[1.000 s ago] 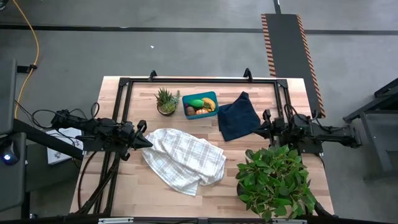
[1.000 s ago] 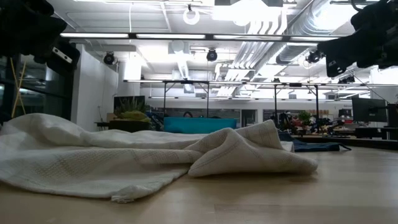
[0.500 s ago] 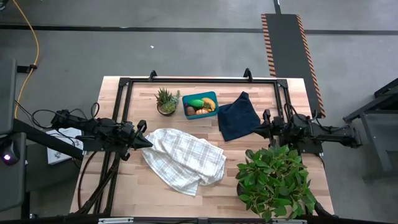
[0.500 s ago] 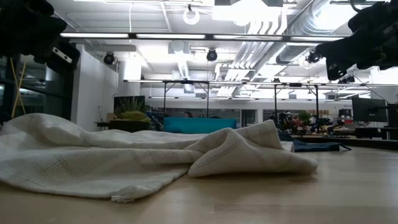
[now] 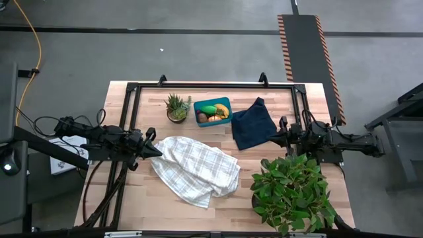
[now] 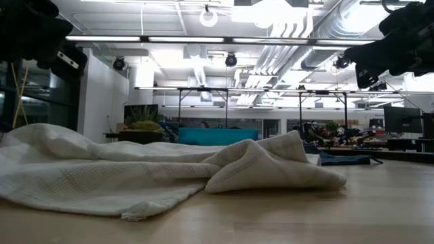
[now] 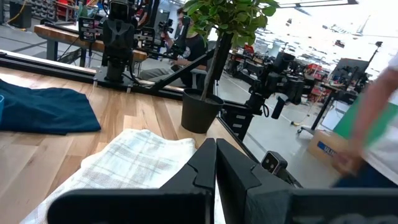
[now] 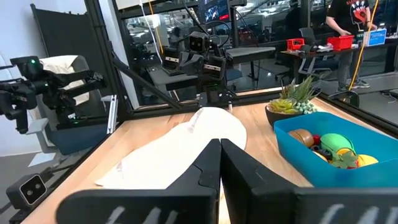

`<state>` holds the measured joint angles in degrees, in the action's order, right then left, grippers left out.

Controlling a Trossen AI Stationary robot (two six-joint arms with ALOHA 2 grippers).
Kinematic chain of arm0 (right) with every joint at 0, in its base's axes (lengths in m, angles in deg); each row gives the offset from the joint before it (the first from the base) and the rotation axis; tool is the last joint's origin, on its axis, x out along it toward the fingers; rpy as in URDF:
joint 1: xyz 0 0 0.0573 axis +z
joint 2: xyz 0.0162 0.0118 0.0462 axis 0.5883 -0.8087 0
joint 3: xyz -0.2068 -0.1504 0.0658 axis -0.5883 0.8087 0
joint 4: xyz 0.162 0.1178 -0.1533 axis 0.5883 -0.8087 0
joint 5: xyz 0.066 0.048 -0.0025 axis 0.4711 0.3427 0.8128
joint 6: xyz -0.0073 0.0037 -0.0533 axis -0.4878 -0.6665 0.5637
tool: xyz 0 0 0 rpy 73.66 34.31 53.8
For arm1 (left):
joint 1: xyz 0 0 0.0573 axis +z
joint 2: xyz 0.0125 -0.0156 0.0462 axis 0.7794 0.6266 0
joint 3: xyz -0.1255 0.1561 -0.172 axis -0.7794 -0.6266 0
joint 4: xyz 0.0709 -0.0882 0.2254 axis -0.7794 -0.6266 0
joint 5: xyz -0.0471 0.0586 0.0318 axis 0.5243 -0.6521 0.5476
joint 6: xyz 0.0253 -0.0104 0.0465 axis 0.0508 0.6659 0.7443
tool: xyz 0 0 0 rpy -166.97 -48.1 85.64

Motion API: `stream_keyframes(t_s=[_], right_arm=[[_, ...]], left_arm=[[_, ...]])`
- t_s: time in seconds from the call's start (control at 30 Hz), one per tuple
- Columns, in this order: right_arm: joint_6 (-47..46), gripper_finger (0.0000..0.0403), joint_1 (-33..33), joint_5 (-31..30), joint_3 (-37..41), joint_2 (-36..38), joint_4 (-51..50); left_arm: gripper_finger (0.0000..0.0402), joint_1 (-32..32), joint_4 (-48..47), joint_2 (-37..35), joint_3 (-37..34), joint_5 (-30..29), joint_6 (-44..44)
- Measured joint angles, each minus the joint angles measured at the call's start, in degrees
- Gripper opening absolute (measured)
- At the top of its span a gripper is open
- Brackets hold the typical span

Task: Pick and placing Produce into tupperware
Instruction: Return to Home Position

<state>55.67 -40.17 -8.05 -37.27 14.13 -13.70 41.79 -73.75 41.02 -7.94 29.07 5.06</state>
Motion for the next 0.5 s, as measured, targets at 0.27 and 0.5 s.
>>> stream_keyframes(t_s=[0.27,0.5], right_arm=[[0.13,0.0000,0.01,0.01,0.02,0.00,0.00],[0.24,0.0000,0.01,0.02,0.02,0.00,-0.01]], left_arm=[[0.0001,0.01,-0.01,0.00,0.00,0.02,-0.02],[0.0001,0.01,0.00,0.00,0.00,0.00,-0.02]])
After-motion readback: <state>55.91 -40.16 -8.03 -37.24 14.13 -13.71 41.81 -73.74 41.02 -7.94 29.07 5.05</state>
